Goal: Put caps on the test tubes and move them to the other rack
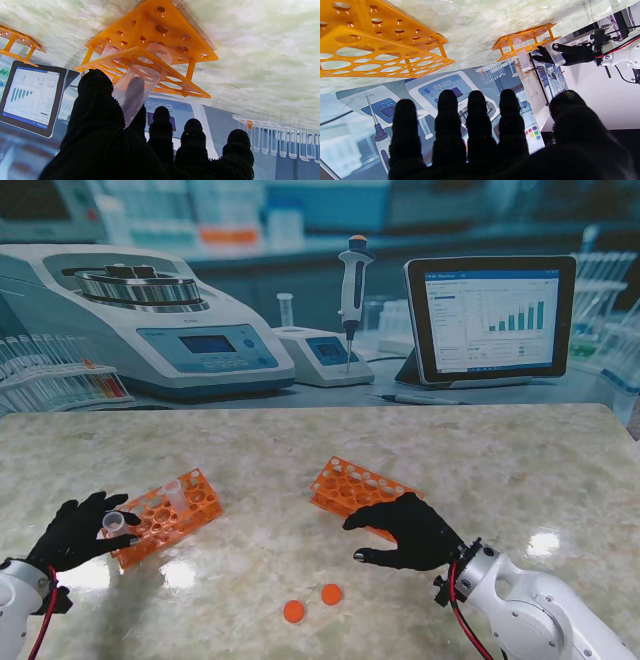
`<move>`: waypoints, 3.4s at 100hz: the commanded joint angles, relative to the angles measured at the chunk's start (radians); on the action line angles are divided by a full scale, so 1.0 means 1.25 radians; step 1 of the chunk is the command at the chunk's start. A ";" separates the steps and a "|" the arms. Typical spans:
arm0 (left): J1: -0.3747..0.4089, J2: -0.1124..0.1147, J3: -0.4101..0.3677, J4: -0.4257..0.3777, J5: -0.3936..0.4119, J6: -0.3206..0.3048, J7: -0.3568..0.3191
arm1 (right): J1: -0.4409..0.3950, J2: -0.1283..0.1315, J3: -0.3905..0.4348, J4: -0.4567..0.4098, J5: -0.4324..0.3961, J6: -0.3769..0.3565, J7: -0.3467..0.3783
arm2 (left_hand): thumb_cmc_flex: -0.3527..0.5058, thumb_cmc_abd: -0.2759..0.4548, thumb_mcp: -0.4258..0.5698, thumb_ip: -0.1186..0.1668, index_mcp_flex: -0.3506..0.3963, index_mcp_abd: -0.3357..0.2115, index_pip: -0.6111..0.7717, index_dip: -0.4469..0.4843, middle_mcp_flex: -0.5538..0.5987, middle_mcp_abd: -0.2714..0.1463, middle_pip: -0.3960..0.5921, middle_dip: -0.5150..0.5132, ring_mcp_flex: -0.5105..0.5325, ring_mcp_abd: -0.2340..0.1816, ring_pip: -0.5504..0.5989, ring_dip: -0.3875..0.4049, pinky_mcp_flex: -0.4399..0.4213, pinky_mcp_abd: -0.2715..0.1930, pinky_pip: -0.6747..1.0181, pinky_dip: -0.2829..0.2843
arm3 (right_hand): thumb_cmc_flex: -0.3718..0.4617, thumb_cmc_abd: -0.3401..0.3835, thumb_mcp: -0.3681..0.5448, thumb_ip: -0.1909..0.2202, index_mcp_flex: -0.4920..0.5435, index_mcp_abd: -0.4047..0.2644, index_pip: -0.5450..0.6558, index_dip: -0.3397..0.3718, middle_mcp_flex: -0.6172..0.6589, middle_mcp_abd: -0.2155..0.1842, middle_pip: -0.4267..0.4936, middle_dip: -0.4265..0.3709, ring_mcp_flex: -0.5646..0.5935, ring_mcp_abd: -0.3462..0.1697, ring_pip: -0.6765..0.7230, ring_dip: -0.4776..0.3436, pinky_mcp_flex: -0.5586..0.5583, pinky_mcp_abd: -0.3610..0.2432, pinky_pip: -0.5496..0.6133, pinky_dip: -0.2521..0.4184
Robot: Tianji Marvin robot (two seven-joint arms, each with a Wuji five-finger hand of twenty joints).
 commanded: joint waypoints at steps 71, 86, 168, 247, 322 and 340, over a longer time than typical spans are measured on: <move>-0.018 -0.008 0.000 0.028 -0.093 0.007 0.015 | -0.003 0.001 -0.004 -0.001 0.005 0.001 0.011 | 0.129 0.097 0.080 0.021 0.102 -0.007 -0.012 -0.015 0.025 0.004 -0.003 0.004 0.006 -0.004 0.001 -0.001 -0.008 -0.010 -0.046 -0.017 | 0.008 0.034 -0.015 0.024 -0.014 -0.003 -0.003 0.009 -0.007 0.000 0.001 0.005 -0.026 0.002 -0.028 -0.001 -0.010 -0.010 -0.012 0.007; -0.022 -0.011 0.002 0.037 -0.111 0.009 0.019 | -0.001 0.002 -0.004 -0.002 0.008 0.001 0.016 | 0.130 0.098 0.080 0.021 0.106 -0.002 -0.013 -0.016 0.028 0.007 -0.003 0.004 0.007 -0.001 0.001 0.000 -0.006 -0.009 -0.046 -0.019 | 0.008 0.034 -0.015 0.024 -0.014 -0.003 -0.003 0.009 -0.006 -0.002 0.001 0.005 -0.025 0.004 -0.027 -0.001 -0.010 -0.010 -0.012 0.007; -0.027 -0.013 -0.008 0.034 -0.139 -0.025 0.019 | -0.006 0.002 -0.002 -0.005 0.006 0.000 0.015 | 0.131 0.098 0.080 0.022 0.111 -0.001 -0.010 -0.011 0.039 0.015 -0.005 0.003 0.017 0.003 0.003 0.003 0.001 -0.004 -0.045 -0.023 | 0.009 0.035 -0.016 0.024 -0.015 -0.003 -0.003 0.009 -0.006 -0.001 0.001 0.005 -0.026 0.003 -0.028 -0.001 -0.010 -0.009 -0.012 0.007; -0.007 -0.017 -0.011 -0.034 -0.087 -0.111 0.072 | -0.009 0.001 0.004 -0.004 0.002 -0.006 0.007 | 0.117 0.106 0.076 0.020 0.163 -0.039 0.165 0.184 0.118 0.015 0.021 0.018 0.084 0.018 0.021 0.015 0.035 0.017 -0.029 -0.028 | 0.010 0.034 -0.016 0.024 -0.014 -0.003 -0.003 0.009 -0.005 -0.001 0.002 0.006 -0.025 0.004 -0.027 -0.001 -0.010 -0.009 -0.012 0.007; 0.019 -0.021 0.026 -0.167 -0.076 -0.164 0.083 | -0.015 -0.001 0.010 -0.006 -0.002 -0.010 -0.002 | 0.101 0.041 0.079 0.019 0.169 -0.044 0.278 0.322 0.263 0.106 0.030 0.032 0.189 0.042 0.050 0.030 0.087 0.047 0.007 -0.038 | 0.012 0.035 -0.017 0.024 -0.015 -0.002 -0.004 0.008 -0.006 -0.002 0.001 0.005 -0.022 0.002 -0.026 0.000 -0.009 -0.009 -0.012 0.007; 0.012 -0.021 0.052 -0.185 -0.083 -0.167 0.083 | -0.016 -0.001 0.012 -0.006 -0.003 -0.011 -0.004 | 0.096 0.038 0.080 0.019 0.166 -0.030 0.302 0.346 0.306 0.117 0.033 0.042 0.236 0.055 0.067 0.041 0.103 0.060 0.021 -0.039 | 0.012 0.035 -0.017 0.024 -0.014 -0.003 -0.003 0.008 -0.006 -0.002 0.001 0.005 -0.022 0.002 -0.027 0.000 -0.008 -0.010 -0.012 0.007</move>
